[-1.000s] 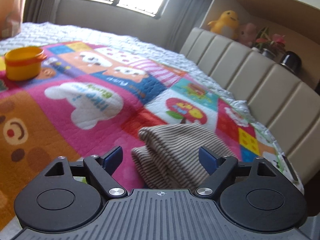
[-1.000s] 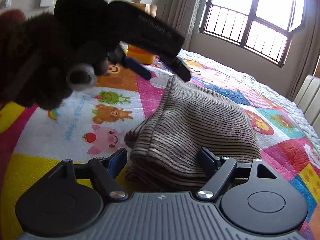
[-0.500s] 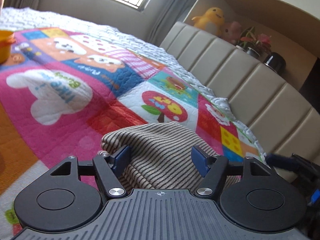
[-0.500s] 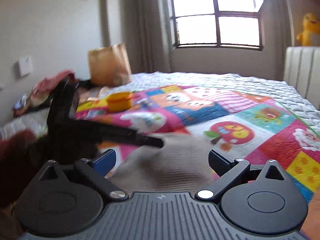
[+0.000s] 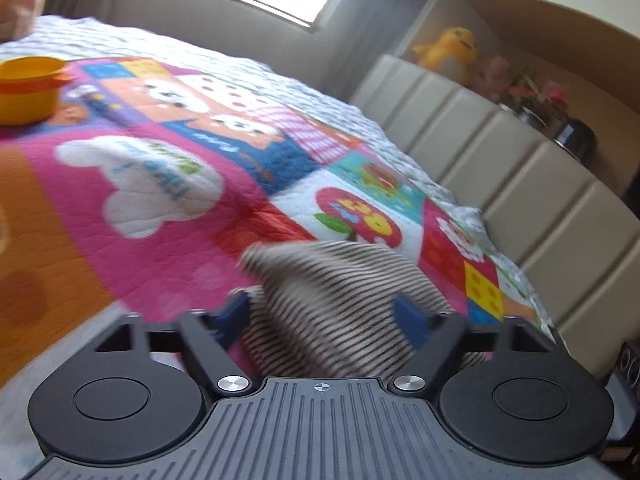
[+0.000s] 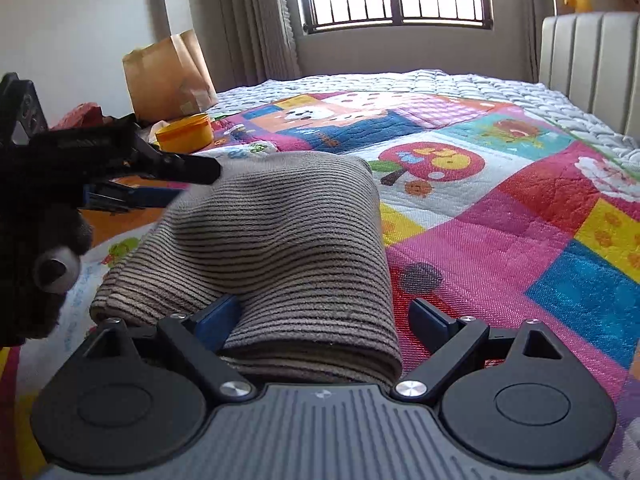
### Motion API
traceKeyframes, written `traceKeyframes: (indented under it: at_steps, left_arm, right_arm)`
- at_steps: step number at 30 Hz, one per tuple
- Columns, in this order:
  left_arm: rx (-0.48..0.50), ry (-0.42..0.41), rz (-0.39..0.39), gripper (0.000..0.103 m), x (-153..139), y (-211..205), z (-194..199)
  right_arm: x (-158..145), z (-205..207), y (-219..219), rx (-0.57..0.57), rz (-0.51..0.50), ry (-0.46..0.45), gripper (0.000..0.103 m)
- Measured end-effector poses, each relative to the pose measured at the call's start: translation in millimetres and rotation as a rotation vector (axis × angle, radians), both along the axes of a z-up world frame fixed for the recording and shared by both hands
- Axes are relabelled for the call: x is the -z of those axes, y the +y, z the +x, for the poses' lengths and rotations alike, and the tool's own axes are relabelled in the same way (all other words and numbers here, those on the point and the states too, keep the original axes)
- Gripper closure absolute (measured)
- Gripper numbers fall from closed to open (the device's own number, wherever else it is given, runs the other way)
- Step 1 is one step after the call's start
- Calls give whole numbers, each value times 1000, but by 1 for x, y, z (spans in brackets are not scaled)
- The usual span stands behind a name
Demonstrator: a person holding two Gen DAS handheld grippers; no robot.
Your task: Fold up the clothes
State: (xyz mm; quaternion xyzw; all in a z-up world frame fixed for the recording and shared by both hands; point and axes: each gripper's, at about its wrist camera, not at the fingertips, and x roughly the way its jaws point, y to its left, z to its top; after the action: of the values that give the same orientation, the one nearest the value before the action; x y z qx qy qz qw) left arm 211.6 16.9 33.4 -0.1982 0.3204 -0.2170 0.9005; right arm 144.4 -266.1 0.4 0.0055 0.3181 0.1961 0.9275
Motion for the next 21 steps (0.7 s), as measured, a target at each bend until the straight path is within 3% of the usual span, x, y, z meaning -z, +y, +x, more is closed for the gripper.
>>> traceKeyframes:
  at_steps: [4, 5, 12, 17, 19, 21]
  left_arm:
    - [48, 163, -190, 8, 16, 8, -4]
    - [54, 191, -196, 8, 21, 5, -1]
    - [71, 213, -62, 19, 33, -16, 7]
    - [86, 198, -28, 20, 32, -19, 5]
    - [88, 189, -19, 20, 33, -20, 2]
    - [92, 182, -11, 20, 33, -21, 1]
  right_arm:
    - [-1, 1, 1, 1, 3, -4, 11]
    - [-1, 0, 1, 2, 1, -7, 11]
    - [-23, -5, -14, -21, 18, -24, 11]
    - [-47, 27, -47, 76, 235, 31, 12]
    - [-54, 44, -43, 73, 245, 25, 27]
    - [-57, 62, -29, 68, 170, 13, 37]
